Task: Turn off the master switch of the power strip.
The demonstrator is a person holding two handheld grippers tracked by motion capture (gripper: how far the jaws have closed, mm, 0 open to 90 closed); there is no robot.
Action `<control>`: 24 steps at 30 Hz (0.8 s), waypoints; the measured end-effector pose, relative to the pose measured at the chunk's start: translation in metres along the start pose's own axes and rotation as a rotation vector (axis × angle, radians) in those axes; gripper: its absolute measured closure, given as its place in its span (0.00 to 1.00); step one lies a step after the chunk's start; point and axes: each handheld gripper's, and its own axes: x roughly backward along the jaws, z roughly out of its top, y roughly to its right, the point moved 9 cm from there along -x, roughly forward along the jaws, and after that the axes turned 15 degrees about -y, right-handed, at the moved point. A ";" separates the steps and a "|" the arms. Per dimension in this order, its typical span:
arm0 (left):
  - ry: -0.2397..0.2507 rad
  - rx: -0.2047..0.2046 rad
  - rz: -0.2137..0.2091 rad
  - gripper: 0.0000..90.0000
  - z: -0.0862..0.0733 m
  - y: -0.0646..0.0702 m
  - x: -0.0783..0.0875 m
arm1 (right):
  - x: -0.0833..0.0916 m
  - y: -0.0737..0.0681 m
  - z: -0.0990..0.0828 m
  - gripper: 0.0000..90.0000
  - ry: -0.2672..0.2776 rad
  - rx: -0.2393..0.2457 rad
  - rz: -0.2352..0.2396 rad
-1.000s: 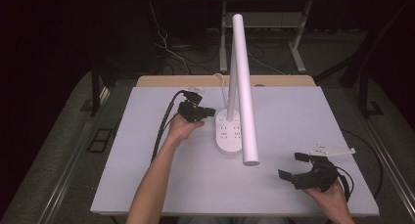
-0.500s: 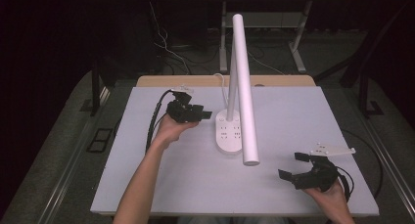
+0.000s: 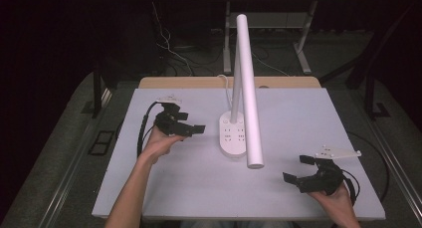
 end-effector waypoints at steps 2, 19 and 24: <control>0.011 0.007 0.008 0.00 -0.004 0.001 0.004 | 0.000 0.000 0.000 0.00 0.002 0.000 0.000; 0.063 0.008 0.033 0.00 -0.044 0.014 0.023 | -0.001 0.000 0.000 0.00 -0.001 0.008 -0.006; 0.073 -0.003 0.039 0.00 -0.057 0.021 0.027 | -0.001 0.000 0.000 0.00 -0.001 0.008 -0.008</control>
